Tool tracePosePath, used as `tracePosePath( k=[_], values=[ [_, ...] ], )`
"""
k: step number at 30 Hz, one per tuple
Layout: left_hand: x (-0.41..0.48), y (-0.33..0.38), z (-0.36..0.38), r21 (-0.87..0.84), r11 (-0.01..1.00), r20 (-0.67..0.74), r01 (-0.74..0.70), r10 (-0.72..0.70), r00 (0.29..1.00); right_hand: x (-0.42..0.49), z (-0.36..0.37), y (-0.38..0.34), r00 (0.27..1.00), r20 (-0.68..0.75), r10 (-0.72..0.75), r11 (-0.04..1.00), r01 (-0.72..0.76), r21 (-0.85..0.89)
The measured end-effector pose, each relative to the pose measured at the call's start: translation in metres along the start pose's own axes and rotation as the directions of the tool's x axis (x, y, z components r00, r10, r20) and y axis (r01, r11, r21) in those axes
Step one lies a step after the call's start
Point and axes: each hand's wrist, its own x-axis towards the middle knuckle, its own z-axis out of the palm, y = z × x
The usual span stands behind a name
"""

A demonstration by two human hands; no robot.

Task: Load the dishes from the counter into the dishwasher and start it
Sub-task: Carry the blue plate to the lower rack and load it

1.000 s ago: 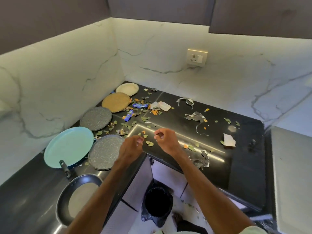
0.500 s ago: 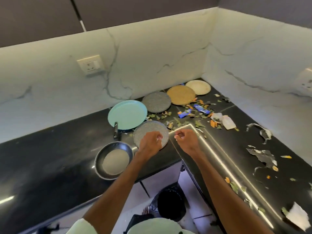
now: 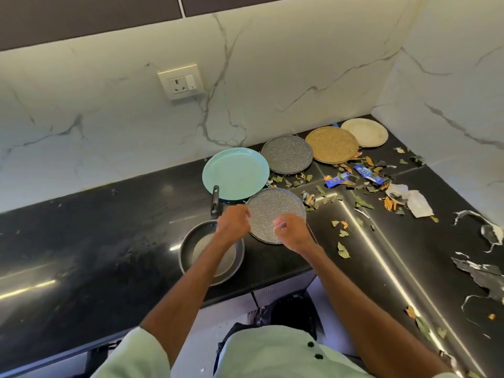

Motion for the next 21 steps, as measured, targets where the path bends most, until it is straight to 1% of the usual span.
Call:
tracePosePath(
  k=[5, 8, 10, 12, 13, 14, 15, 16, 17, 19, 21],
  values=[
    [0.028, -0.031, -0.015, 0.129, 0.990, 0.099, -0.047, 0.035, 0.994, 0.025, 0.021, -0.002, 0.990, 0.055, 0.126, 0.992, -0.127, -0.001],
    [0.048, -0.036, -0.013, 0.104, 0.994, 0.125, -0.031, 0.018, 0.992, 0.045, 0.027, 0.001, 0.977, 0.064, 0.203, 0.978, -0.205, 0.028],
    [0.066, -0.036, -0.008, 0.038, 0.998, 0.106, 0.041, -0.045, 0.993, 0.057, 0.028, 0.002, 0.967, 0.019, 0.254, 0.965, -0.255, 0.057],
    [0.085, -0.035, -0.002, -0.084, 0.978, 0.087, 0.193, -0.186, 0.979, 0.064, 0.022, -0.001, 0.953, -0.007, 0.303, 0.950, -0.301, 0.078],
    [0.095, -0.035, 0.002, -0.182, 0.941, 0.096, 0.286, -0.273, 0.957, 0.067, 0.020, -0.001, 0.945, -0.008, 0.328, 0.940, -0.326, 0.095],
    [0.104, -0.036, 0.005, -0.311, 0.866, 0.134, 0.391, -0.367, 0.920, 0.070, 0.019, 0.000, 0.939, -0.009, 0.343, 0.934, -0.340, 0.110],
    [0.112, -0.037, 0.007, -0.455, 0.746, 0.193, 0.487, -0.451, 0.871, 0.072, 0.019, 0.002, 0.937, -0.011, 0.350, 0.930, -0.346, 0.126],
    [0.124, -0.042, 0.013, -0.572, 0.592, 0.275, 0.567, -0.513, 0.813, 0.074, 0.020, 0.005, 0.935, -0.018, 0.355, 0.926, -0.349, 0.142],
    [0.134, -0.046, 0.018, -0.660, 0.453, 0.334, 0.599, -0.537, 0.774, 0.075, 0.019, 0.006, 0.932, -0.028, 0.361, 0.922, -0.353, 0.156],
    [0.149, -0.049, 0.024, -0.779, 0.261, 0.360, 0.570, -0.558, 0.748, 0.076, 0.020, 0.008, 0.927, -0.048, 0.373, 0.918, -0.361, 0.166],
    [0.154, -0.042, 0.019, -0.842, 0.146, 0.358, 0.519, -0.569, 0.740, 0.076, 0.020, 0.011, 0.914, -0.066, 0.401, 0.905, -0.384, 0.182]
  ],
)
